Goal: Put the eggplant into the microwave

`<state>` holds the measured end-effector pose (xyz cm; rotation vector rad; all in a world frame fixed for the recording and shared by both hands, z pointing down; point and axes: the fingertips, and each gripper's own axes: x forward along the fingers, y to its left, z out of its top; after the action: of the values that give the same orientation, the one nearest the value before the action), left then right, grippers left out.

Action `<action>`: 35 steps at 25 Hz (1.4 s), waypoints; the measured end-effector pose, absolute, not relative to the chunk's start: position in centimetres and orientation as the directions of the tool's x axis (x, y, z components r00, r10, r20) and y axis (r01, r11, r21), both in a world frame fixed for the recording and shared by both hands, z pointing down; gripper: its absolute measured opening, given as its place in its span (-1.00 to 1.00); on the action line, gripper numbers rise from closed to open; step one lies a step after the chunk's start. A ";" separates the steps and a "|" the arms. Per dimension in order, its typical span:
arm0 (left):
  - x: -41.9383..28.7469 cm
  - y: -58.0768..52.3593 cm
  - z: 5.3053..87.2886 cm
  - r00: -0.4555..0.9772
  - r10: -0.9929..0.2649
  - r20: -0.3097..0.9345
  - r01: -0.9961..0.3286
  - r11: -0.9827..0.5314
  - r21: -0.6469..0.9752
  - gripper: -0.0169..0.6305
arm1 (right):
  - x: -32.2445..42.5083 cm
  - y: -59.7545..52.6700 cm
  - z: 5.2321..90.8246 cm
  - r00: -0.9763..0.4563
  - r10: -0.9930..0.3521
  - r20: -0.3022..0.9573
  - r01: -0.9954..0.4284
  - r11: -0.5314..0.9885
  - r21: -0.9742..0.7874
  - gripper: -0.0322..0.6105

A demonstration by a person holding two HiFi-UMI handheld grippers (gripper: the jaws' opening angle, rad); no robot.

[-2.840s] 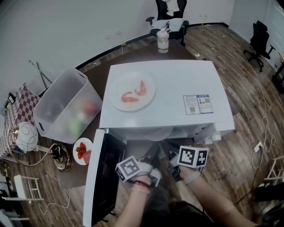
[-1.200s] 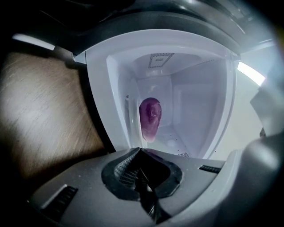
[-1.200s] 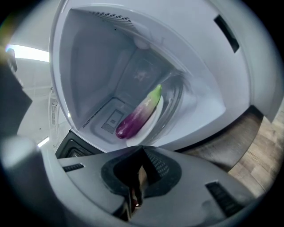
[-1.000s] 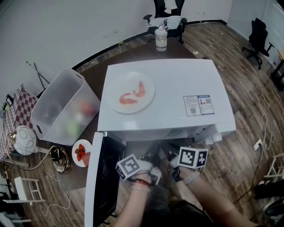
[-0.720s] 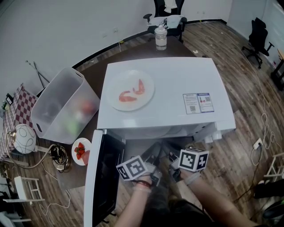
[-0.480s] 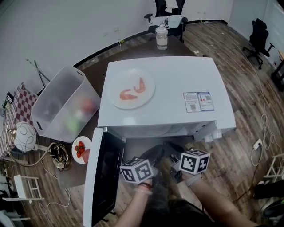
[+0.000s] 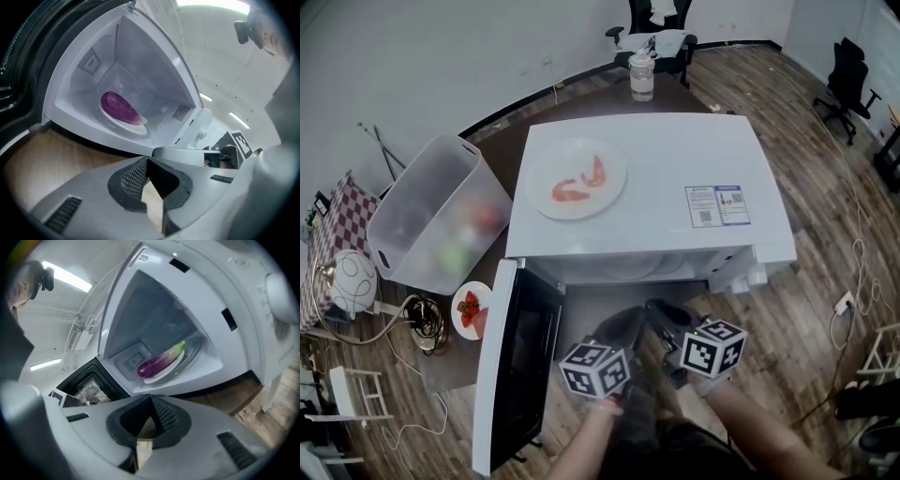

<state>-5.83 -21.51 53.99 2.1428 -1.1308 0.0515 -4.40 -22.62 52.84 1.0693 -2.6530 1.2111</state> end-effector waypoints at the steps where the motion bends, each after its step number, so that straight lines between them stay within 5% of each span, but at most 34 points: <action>1: -5.8 -21.3 53.8 0.614 -0.713 0.337 -0.742 -0.377 0.554 -0.96 | -4.4 -22.4 52.7 -0.765 -0.572 0.296 -0.601 0.467 -0.649 -0.90; 35: -2.8 -11.4 47.8 0.546 -0.797 0.257 -0.810 -0.425 0.404 -0.96 | -1.5 -11.5 45.8 -0.808 -0.551 0.211 -0.585 0.702 -0.407 -0.90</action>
<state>-2.80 -11.41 47.80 2.3020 -1.2985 0.0355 -1.53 -11.46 45.82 0.9460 -2.8302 0.7159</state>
